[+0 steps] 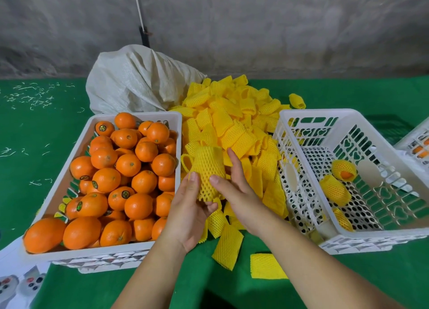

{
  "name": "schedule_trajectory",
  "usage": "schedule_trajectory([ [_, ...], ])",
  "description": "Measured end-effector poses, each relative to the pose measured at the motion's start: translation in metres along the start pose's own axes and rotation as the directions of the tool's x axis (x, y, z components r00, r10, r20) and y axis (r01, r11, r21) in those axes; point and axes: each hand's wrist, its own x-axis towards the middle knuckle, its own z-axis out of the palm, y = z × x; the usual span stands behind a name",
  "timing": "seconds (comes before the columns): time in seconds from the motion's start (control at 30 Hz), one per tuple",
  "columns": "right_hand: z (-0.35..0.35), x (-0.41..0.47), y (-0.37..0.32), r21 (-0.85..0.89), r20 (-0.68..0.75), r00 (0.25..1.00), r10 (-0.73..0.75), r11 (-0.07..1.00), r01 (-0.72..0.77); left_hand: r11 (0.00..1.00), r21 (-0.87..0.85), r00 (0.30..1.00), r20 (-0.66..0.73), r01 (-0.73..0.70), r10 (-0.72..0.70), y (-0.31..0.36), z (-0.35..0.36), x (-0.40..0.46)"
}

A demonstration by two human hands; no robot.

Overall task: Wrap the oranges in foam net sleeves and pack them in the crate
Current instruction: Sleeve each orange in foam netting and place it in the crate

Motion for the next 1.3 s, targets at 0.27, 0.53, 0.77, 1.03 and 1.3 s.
schedule_trajectory([
  [0.27, -0.005, 0.003, -0.002, 0.316, -0.156, 0.982, 0.104, 0.948, -0.05, 0.685, 0.702, 0.969, 0.033, -0.196, 0.243, 0.007, -0.007, 0.004],
  [0.53, -0.054, 0.006, -0.003, 0.605, -0.191, 0.943, 0.271, 0.789, -0.104, -0.083, 0.994, 0.892, -0.028, 0.073, 0.451, 0.029, -0.096, 0.036],
  [0.77, -0.151, 0.0, -0.016, 0.666, -0.408, 0.856, 0.317, 0.745, 0.042, -0.312, 0.934, 0.908, -0.03, 0.174, 0.418, 0.031, -0.098, 0.042],
  [1.03, -0.242, -0.013, 0.013, 0.477, -0.711, 0.474, 0.52, 0.851, -0.219, -0.496, 0.825, 0.944, -0.13, 0.273, 0.303, 0.032, -0.122, 0.021],
  [1.3, -0.248, -0.014, 0.075, 0.322, -0.719, 0.463, 0.518, 0.839, -0.438, -0.391, 0.878, 0.948, -0.184, 0.277, 0.259, 0.041, -0.139, 0.008],
])
